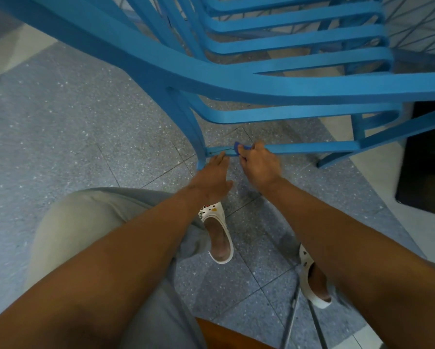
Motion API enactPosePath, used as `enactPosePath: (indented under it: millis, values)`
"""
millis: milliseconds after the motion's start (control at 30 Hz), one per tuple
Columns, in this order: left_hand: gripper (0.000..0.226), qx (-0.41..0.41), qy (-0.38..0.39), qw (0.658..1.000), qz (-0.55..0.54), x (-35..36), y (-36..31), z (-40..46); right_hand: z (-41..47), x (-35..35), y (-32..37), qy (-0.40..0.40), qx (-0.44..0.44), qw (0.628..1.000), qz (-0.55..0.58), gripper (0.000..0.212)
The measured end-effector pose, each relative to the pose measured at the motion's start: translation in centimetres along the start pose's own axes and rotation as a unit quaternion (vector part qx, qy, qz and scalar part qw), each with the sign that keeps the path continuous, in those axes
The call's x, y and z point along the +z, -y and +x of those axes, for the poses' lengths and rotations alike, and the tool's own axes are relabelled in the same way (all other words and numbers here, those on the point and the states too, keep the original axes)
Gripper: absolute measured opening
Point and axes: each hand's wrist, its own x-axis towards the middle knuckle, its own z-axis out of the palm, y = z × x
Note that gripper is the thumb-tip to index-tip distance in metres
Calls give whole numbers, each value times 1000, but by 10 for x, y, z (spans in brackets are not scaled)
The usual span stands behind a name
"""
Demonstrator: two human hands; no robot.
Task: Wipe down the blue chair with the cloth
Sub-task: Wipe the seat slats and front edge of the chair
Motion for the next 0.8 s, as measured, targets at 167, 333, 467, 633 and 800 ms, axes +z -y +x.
enactPosePath:
  millis: [167,333,467,633,800]
  values:
    - [81,0,9,1000,-1,3,4,-1,-3,-10,-33,26,-11,998,-53,37]
    - [83,3,31,999,-11,4,1,-1,-14,-10,-46,6,20,999,-44,41]
    - [75,-7,39,999,-37,4,-4,-1,-8,1,-19,5,14,998,-58,39]
    - [65,-19,6,996,-84,4,0,-1,6,7,6,16,-43,996,-76,37]
    - [61,-33,-21,993,-111,7,8,0,13,-9,-19,46,-81,992,-88,31]
